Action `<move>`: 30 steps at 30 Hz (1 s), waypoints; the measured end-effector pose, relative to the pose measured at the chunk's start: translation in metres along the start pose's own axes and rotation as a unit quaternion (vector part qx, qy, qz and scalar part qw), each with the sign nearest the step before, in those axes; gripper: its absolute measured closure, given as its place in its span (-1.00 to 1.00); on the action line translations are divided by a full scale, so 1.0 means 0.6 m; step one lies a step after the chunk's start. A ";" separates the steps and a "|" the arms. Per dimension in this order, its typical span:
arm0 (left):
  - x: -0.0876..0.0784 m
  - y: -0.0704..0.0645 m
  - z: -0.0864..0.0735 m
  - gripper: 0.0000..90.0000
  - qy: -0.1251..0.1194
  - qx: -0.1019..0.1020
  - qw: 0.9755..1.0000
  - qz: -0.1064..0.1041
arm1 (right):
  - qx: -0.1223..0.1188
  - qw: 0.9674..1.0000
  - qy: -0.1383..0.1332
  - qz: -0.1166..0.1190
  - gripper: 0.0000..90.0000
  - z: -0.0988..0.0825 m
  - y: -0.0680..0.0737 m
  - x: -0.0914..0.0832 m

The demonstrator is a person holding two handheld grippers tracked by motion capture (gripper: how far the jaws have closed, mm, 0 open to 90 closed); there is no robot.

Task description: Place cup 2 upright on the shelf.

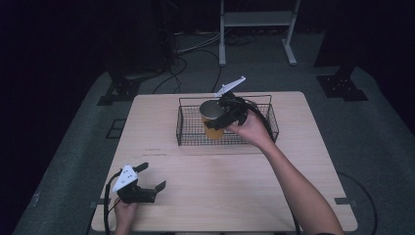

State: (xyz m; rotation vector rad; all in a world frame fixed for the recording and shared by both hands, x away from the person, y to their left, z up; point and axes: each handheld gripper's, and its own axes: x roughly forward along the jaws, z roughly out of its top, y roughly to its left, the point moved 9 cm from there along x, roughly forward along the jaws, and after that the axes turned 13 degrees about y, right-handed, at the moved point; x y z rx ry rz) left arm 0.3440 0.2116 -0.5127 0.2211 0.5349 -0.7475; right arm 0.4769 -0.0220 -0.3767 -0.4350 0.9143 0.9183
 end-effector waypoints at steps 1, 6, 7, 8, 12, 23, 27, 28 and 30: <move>0.000 0.000 0.000 -1.00 0.000 0.000 1.000 0.000 | 0.001 1.000 -0.001 0.001 -0.68 0.003 -0.002 0.000; 0.000 0.000 0.000 -1.00 0.001 0.000 1.000 0.000 | 0.004 1.000 -0.003 0.001 -0.68 0.016 -0.009 0.002; 0.000 0.000 0.000 -1.00 0.000 0.000 1.000 0.000 | 0.004 1.000 -0.004 0.000 -0.68 0.019 -0.010 0.002; 0.000 0.000 0.000 -1.00 0.000 0.000 1.000 0.000 | 0.005 1.000 -0.003 -0.001 -0.68 0.021 -0.012 0.003; 0.000 0.000 0.000 -1.00 0.000 0.000 1.000 0.000 | 0.008 1.000 -0.001 -0.003 -0.68 0.030 -0.018 0.005; -0.001 0.000 0.000 -1.00 0.001 0.000 1.000 0.000 | 0.017 1.000 0.004 -0.015 -0.68 0.050 -0.039 0.015; -0.001 0.000 0.000 -1.00 0.001 0.000 1.000 -0.001 | 0.021 1.000 0.004 -0.022 -0.68 0.055 -0.048 0.017; -0.001 0.000 0.000 -1.00 0.001 0.000 1.000 -0.001 | 0.024 0.999 0.004 -0.023 -0.68 0.056 -0.050 0.018; -0.001 0.000 0.000 -1.00 0.001 0.000 1.000 -0.001 | 0.027 0.999 0.006 -0.023 -0.68 0.056 -0.057 0.025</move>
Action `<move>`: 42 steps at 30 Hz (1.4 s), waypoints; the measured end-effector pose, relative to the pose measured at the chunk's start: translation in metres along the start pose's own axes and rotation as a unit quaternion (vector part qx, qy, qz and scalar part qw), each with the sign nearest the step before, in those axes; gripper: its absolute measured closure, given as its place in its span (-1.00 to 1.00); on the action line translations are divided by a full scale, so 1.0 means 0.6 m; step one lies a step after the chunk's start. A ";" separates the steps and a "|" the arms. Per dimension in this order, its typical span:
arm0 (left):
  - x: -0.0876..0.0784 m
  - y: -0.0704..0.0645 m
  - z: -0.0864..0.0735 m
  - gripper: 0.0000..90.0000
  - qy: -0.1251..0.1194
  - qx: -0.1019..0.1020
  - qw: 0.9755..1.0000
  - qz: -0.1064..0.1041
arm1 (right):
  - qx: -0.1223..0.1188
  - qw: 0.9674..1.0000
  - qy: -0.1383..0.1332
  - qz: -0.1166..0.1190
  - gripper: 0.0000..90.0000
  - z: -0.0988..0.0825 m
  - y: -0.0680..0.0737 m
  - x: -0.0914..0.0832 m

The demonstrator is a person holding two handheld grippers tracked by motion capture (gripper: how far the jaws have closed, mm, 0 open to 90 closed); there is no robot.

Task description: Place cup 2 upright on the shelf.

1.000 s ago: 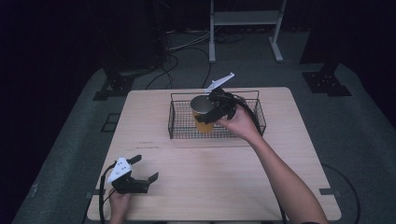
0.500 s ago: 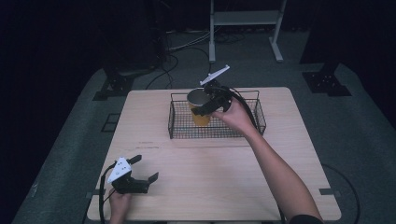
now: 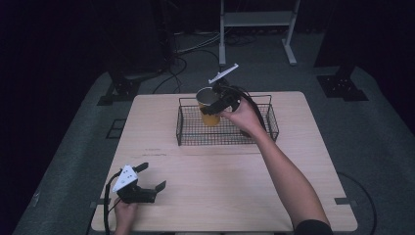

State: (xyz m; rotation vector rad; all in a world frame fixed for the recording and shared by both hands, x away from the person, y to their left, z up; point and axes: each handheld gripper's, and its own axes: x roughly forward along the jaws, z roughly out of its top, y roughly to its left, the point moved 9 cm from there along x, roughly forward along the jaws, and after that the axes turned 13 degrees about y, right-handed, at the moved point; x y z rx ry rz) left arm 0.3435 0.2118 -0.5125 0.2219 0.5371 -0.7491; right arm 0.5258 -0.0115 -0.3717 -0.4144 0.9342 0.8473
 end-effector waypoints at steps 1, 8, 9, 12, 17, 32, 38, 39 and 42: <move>0.000 0.000 0.000 -1.00 0.000 0.000 1.000 0.000 | 0.000 1.000 0.000 0.000 -0.68 0.000 0.000 0.000; 0.000 -0.001 0.000 -1.00 0.000 -0.002 1.000 -0.001 | 0.013 1.000 0.006 -0.003 -0.68 -0.002 -0.013 0.019; 0.000 -0.001 0.000 -1.00 -0.001 -0.002 1.000 -0.001 | 0.014 1.000 0.007 -0.005 -0.68 -0.001 -0.016 0.022; 0.000 -0.001 0.000 -1.00 -0.001 -0.002 1.000 -0.001 | 0.020 1.000 0.008 -0.005 -0.68 -0.001 -0.021 0.030; 0.000 -0.001 0.000 -1.00 -0.002 -0.001 1.000 -0.001 | 0.025 1.000 0.011 -0.008 -0.69 0.000 -0.027 0.041; 0.000 0.000 0.001 -1.00 -0.004 0.000 1.000 -0.001 | 0.047 0.999 0.019 -0.018 -0.68 -0.003 -0.048 0.070; 0.000 0.000 0.000 -1.00 -0.003 0.000 1.000 -0.001 | 0.047 0.999 0.020 -0.018 -0.68 -0.004 -0.050 0.079; 0.000 0.000 0.000 -1.00 -0.003 0.000 1.000 -0.001 | 0.048 0.998 0.021 -0.017 -0.68 -0.004 -0.050 0.081; 0.000 0.000 0.000 -1.00 -0.003 0.000 1.000 -0.001 | 0.049 0.998 0.022 -0.016 -0.68 -0.005 -0.050 0.086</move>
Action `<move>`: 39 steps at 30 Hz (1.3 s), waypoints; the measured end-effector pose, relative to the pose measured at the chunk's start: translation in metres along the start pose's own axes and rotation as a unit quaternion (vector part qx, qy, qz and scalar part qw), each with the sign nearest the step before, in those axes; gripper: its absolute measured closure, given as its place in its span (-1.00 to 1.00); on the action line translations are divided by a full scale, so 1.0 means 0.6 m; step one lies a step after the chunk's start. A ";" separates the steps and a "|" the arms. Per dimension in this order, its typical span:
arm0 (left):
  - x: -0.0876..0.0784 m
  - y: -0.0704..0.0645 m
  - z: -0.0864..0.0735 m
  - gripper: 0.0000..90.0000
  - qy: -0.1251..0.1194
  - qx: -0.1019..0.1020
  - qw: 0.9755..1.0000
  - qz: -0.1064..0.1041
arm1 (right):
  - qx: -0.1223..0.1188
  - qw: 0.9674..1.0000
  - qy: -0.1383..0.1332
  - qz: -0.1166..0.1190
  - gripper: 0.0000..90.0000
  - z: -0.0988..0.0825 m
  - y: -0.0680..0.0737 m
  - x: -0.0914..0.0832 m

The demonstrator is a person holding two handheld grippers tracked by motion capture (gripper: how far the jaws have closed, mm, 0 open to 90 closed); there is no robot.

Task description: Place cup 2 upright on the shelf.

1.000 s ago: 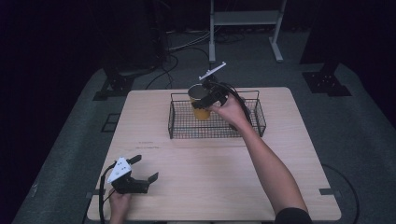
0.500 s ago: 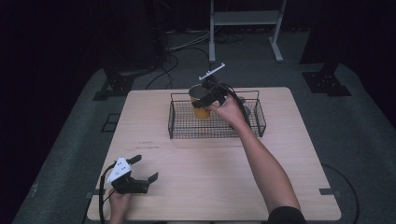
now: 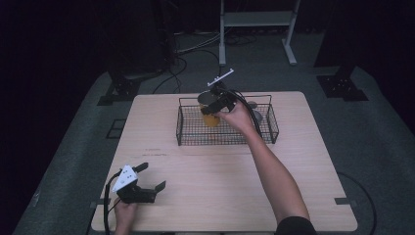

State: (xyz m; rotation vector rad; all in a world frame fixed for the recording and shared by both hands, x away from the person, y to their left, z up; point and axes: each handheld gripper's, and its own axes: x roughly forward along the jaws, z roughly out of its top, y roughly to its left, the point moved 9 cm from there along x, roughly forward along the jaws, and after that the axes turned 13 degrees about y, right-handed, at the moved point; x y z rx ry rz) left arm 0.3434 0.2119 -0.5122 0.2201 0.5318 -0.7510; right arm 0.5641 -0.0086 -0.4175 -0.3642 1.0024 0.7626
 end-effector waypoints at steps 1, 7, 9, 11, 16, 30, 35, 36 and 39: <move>0.000 0.000 0.000 -1.00 0.000 0.000 1.000 0.000 | 0.001 1.000 0.001 0.001 -0.69 0.000 0.000 0.002; 0.000 0.000 0.000 -1.00 -0.001 0.000 1.000 0.000 | 0.002 1.000 0.005 0.000 -0.69 -0.002 0.000 0.013; 0.000 0.000 0.000 -1.00 -0.001 0.000 1.000 0.000 | 0.003 1.000 0.008 0.000 -0.69 -0.003 -0.001 0.017; 0.000 0.000 0.000 -1.00 0.000 0.001 1.000 0.000 | 0.003 1.000 0.008 0.000 -0.69 -0.004 -0.001 0.021; 0.000 0.000 0.000 -1.00 -0.002 -0.001 1.000 0.000 | 0.008 1.000 0.014 0.003 -0.69 -0.013 -0.002 0.032; 0.000 0.000 0.000 -1.00 -0.002 0.000 1.000 0.000 | 0.014 1.000 0.021 0.002 -0.69 -0.026 -0.008 0.048; 0.000 0.000 0.001 -1.00 -0.003 -0.003 1.000 0.000 | 0.017 1.000 0.023 0.001 -0.69 -0.030 -0.012 0.052; 0.000 0.000 0.000 -1.00 -0.002 -0.003 1.000 0.000 | 0.019 1.000 0.022 0.002 -0.69 -0.030 -0.013 0.053; 0.000 0.001 0.000 -1.00 -0.001 -0.002 1.000 0.001 | 0.021 0.999 0.024 0.000 -0.69 -0.031 -0.016 0.056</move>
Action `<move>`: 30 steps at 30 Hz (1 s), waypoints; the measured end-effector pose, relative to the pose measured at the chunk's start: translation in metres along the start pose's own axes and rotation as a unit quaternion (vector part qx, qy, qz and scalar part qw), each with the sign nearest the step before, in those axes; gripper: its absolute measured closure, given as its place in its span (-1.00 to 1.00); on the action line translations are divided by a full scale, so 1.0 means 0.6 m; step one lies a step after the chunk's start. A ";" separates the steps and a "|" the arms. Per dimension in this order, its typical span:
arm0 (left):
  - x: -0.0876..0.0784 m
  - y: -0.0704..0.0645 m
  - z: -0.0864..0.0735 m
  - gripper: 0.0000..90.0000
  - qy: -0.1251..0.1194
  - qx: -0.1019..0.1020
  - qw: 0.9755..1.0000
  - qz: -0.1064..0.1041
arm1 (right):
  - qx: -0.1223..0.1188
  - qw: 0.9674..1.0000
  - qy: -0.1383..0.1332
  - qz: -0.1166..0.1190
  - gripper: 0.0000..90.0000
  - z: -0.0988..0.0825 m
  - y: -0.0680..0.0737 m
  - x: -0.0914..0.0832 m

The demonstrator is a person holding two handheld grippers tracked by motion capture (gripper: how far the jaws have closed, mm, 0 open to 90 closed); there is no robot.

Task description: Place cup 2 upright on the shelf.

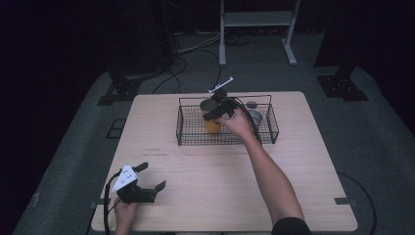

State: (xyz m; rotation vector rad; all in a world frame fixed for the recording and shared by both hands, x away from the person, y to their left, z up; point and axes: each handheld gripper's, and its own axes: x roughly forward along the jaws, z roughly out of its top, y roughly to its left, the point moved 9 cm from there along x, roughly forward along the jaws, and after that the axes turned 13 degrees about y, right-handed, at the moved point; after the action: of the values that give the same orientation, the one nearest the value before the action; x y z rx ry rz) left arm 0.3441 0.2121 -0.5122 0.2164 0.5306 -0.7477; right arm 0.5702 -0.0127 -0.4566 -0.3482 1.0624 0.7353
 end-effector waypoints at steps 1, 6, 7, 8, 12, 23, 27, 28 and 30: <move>0.000 0.000 0.000 -1.00 0.000 -0.001 1.000 0.000 | 0.002 1.000 -0.001 0.001 -0.69 0.000 0.000 0.002; 0.001 0.002 0.001 -1.00 0.000 -0.003 1.000 0.000 | 0.004 1.000 0.005 0.001 -0.69 -0.003 -0.003 0.009; 0.001 0.002 0.001 -1.00 0.001 -0.003 1.000 0.001 | 0.005 1.000 0.006 0.000 -0.69 -0.003 -0.004 0.011; 0.002 0.002 0.001 -1.00 0.000 0.000 1.000 0.001 | 0.005 1.000 0.006 0.000 -0.69 -0.003 -0.005 0.013; 0.001 0.002 0.000 -1.00 0.002 0.001 1.000 0.001 | 0.009 1.000 0.007 -0.005 -0.69 -0.008 -0.009 0.023; 0.001 0.001 0.001 -1.00 0.000 0.002 1.000 -0.001 | -0.007 0.999 0.026 -0.021 -0.70 -0.020 -0.009 0.040; 0.000 0.001 0.000 -1.00 0.000 0.002 1.000 -0.002 | -0.007 1.000 0.022 -0.022 -0.70 -0.022 -0.006 0.042; 0.000 0.001 0.000 -1.00 0.000 0.002 1.000 -0.002 | -0.009 1.000 0.021 -0.021 -0.71 -0.022 -0.005 0.042; 0.001 0.000 0.000 -1.00 0.000 0.002 1.000 -0.002 | -0.008 1.000 0.018 -0.018 -0.72 -0.024 -0.002 0.042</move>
State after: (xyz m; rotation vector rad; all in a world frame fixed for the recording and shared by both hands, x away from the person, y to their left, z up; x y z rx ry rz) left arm 0.3445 0.2120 -0.5121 0.2192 0.5296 -0.7520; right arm 0.5688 -0.0127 -0.4853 -0.3949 1.0820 0.7076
